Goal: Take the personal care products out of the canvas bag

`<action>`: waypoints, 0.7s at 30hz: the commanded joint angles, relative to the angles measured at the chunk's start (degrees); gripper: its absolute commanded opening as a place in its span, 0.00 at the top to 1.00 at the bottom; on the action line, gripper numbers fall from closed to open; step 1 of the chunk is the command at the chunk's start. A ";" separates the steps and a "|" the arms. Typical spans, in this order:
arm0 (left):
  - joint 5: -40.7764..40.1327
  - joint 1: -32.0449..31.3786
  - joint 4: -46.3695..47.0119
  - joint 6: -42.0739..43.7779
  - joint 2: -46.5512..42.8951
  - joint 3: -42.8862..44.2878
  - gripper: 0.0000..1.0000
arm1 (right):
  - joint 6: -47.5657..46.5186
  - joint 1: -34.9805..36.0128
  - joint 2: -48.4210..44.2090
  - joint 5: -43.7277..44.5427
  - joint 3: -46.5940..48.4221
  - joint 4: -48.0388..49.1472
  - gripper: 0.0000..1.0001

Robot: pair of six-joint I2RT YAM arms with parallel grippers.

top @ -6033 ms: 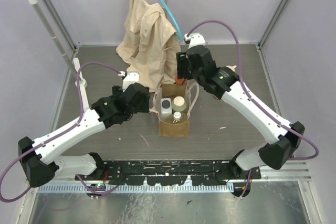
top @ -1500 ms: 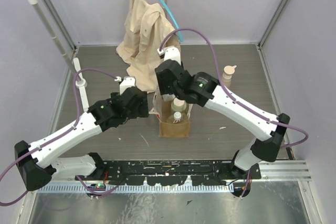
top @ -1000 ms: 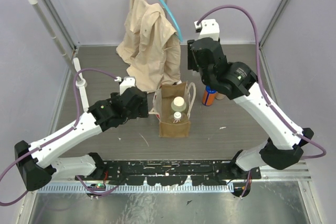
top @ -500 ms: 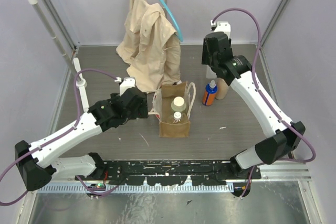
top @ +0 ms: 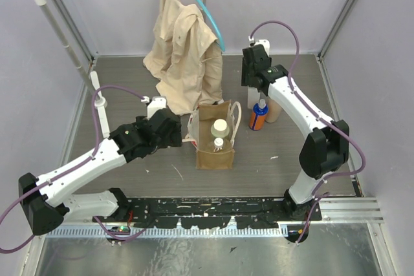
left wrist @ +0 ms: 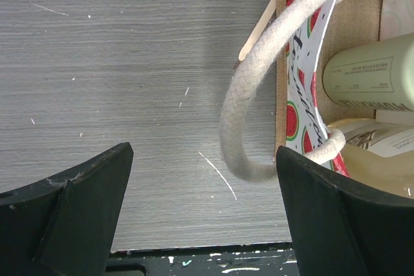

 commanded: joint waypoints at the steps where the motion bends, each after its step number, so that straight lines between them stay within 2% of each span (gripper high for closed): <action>1: -0.29 0.21 -2.44 -1.58 -0.43 1.09 0.01 | 1.65 -0.48 0.24 0.91 1.75 6.71 0.59; 7: -0.04 0.21 -2.13 -1.52 -1.83 0.28 0.01 | 2.38 -1.16 3.93 0.28 2.98 4.90 0.58; 9: -0.17 0.18 -2.34 -1.38 -1.91 0.32 0.01 | 2.73 -1.26 4.77 0.09 3.42 4.48 0.56; 12: -0.17 0.15 -2.44 -1.22 -1.93 0.23 0.01 | 3.28 -1.41 5.68 -0.27 3.95 4.31 0.46; 17: 0.58 0.21 -2.43 -1.20 -1.73 0.32 0.01 | 3.34 -1.66 7.39 -0.21 5.63 3.11 0.45; 21: 1.04 0.16 -2.02 -1.36 -1.76 0.24 0.01 | 2.97 -1.69 8.03 -0.55 7.13 2.22 0.25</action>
